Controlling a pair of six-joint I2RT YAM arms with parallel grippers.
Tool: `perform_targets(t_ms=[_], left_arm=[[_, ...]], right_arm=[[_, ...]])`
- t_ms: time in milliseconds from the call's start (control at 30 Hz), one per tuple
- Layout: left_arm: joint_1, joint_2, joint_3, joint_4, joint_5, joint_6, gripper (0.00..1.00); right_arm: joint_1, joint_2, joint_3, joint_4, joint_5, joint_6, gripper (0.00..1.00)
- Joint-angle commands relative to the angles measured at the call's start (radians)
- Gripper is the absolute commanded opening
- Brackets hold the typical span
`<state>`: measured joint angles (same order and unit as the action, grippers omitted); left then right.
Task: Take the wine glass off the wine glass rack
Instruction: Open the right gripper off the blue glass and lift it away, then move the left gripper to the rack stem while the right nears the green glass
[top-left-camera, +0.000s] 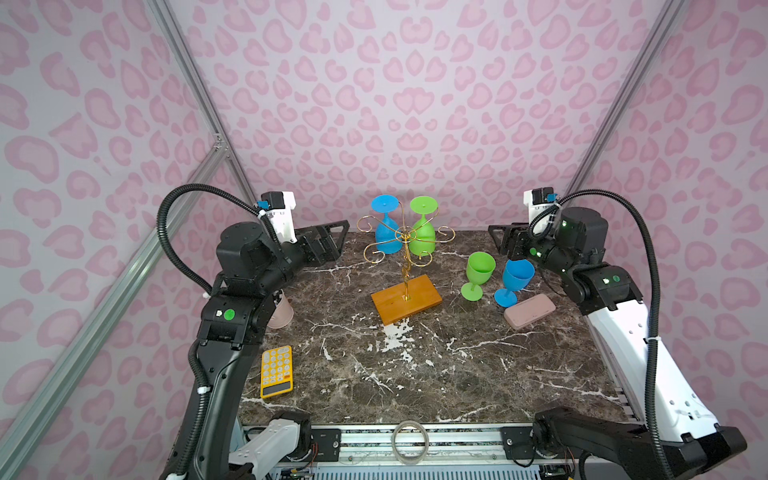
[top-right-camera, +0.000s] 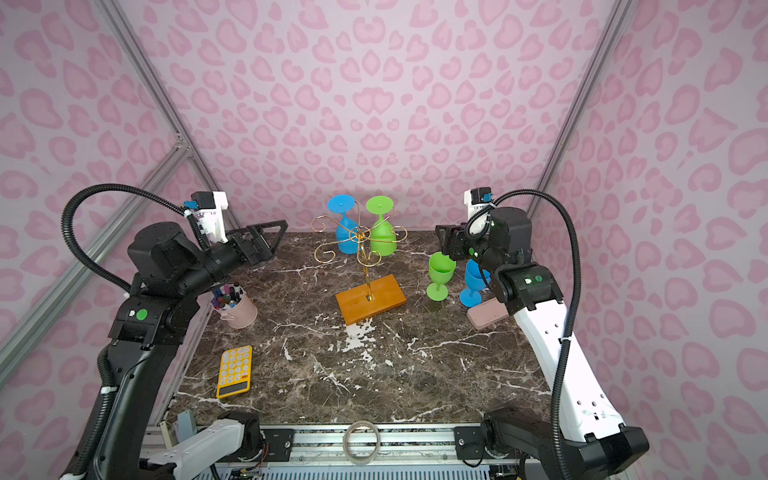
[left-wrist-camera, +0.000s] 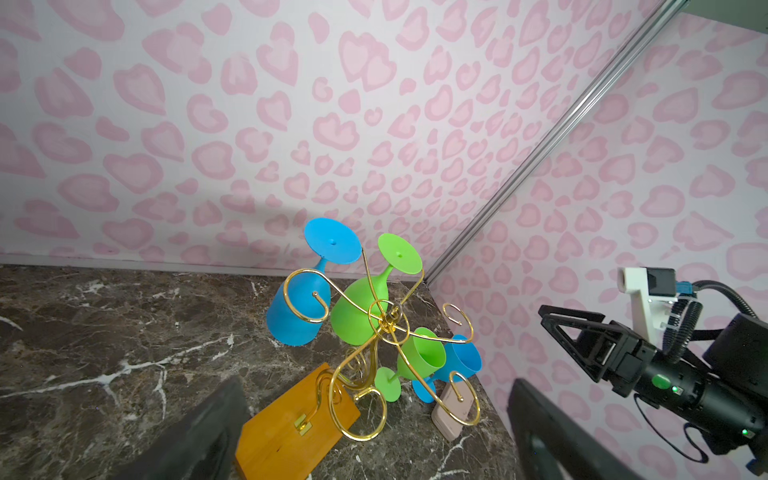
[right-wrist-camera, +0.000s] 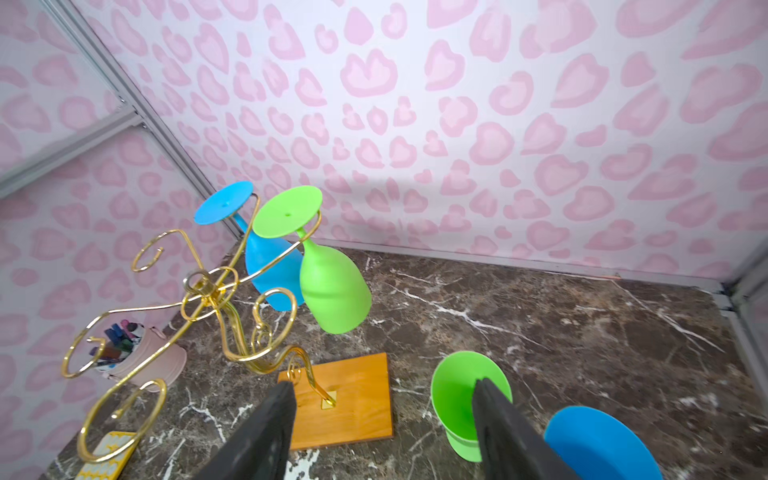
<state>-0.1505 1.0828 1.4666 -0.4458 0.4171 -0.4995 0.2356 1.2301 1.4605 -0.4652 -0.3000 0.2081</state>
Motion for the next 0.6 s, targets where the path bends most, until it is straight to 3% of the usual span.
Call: perform_targets(t_ms=[0, 200, 433, 567], left_arm=[[0.013, 0.045, 0.019, 0.027, 0.115, -0.071, 0.99], [0.02, 0.097, 0.04, 0.081, 0.265, -0.13, 0.95], [0.021, 0.07, 0.05, -0.022, 0.282, -0.097, 0.93], [0.02, 0.009, -0.027, -0.082, 0.217, -0.061, 0.93]], right_arm=[[0.002, 0.035, 0.007, 0.136, -0.068, 0.067, 0.69], [0.007, 0.127, 0.017, 0.152, -0.057, 0.067, 0.69], [0.007, 0.155, -0.078, 0.213, -0.145, 0.09, 0.68], [0.01, 0.157, -0.114, 0.298, -0.207, 0.156, 0.67]])
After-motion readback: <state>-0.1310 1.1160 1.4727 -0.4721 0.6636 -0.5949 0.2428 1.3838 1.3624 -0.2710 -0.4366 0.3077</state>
